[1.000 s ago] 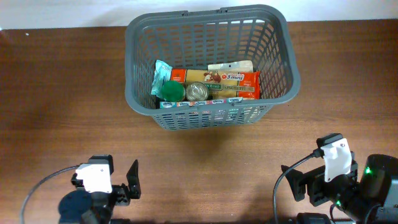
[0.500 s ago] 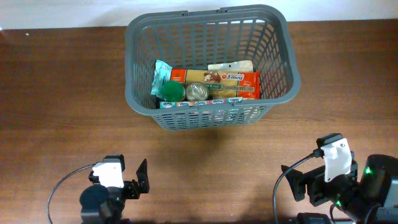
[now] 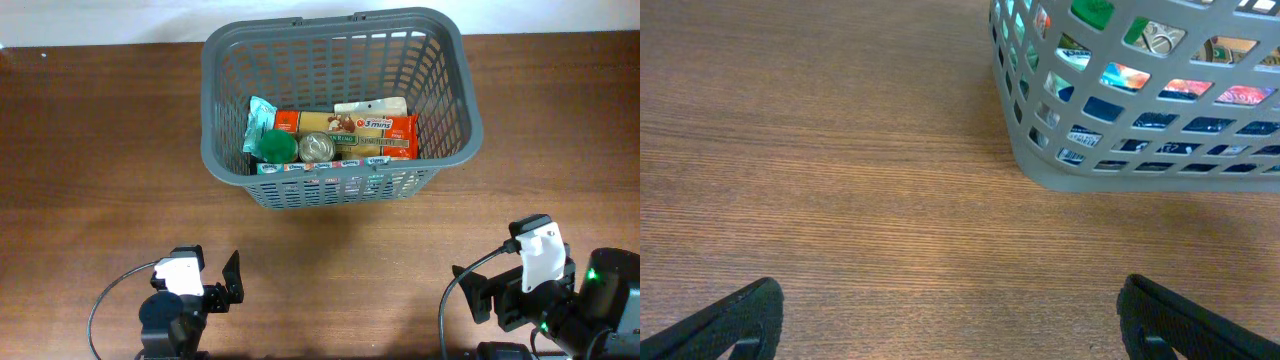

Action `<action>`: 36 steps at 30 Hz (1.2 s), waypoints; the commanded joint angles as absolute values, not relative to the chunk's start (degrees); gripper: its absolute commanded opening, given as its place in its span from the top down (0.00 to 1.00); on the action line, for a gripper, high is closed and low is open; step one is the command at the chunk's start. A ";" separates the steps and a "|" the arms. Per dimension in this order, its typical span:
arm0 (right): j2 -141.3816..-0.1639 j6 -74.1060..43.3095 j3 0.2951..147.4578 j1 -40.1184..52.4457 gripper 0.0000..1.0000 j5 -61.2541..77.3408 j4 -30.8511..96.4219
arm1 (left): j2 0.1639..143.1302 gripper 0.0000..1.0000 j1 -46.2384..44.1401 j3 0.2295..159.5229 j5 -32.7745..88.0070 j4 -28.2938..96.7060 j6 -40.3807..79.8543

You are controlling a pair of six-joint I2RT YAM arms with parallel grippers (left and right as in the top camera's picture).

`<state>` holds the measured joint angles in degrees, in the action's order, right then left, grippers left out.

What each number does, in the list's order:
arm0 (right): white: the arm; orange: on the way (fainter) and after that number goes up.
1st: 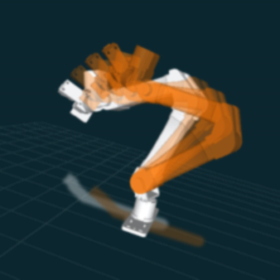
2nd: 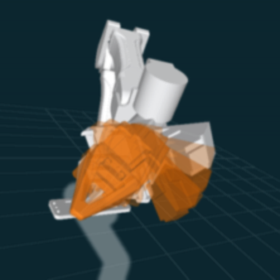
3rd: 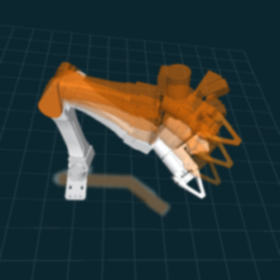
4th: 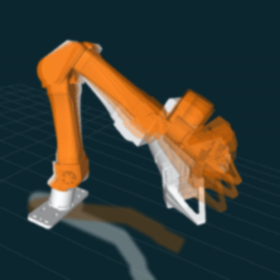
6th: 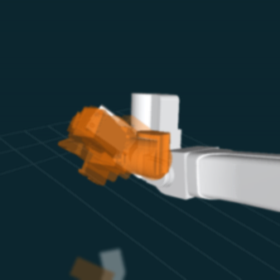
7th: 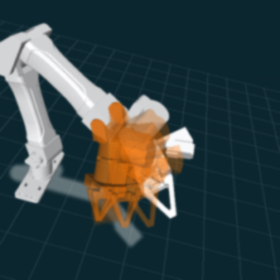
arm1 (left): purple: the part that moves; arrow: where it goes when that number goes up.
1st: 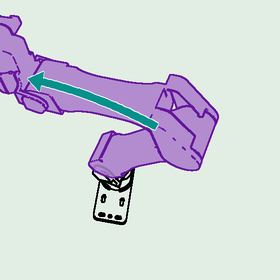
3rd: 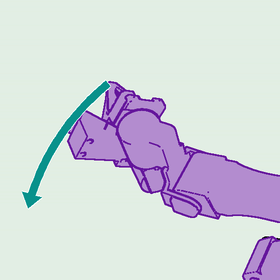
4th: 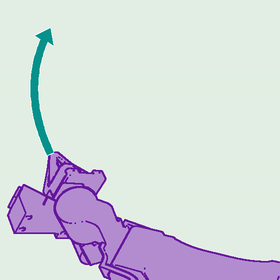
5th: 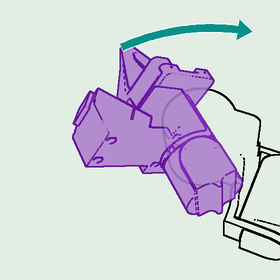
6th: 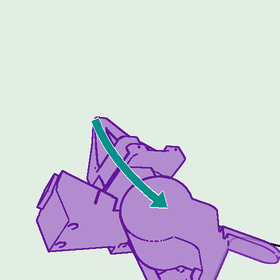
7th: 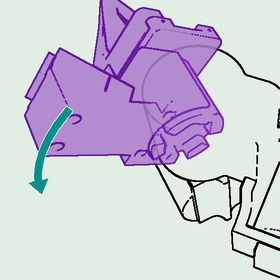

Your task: Pack container

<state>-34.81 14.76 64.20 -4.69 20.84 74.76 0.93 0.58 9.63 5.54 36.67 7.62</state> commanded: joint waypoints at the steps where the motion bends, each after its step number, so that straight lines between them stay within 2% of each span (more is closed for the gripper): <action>1: -34.85 14.28 64.23 -5.06 0.01 20.71 74.59 | 0.30 0.01 0.91 9.30 4.75 39.07 8.32; 36: -34.52 15.07 63.90 -4.91 0.01 17.30 73.93 | 0.30 0.01 0.91 9.32 4.75 39.05 8.32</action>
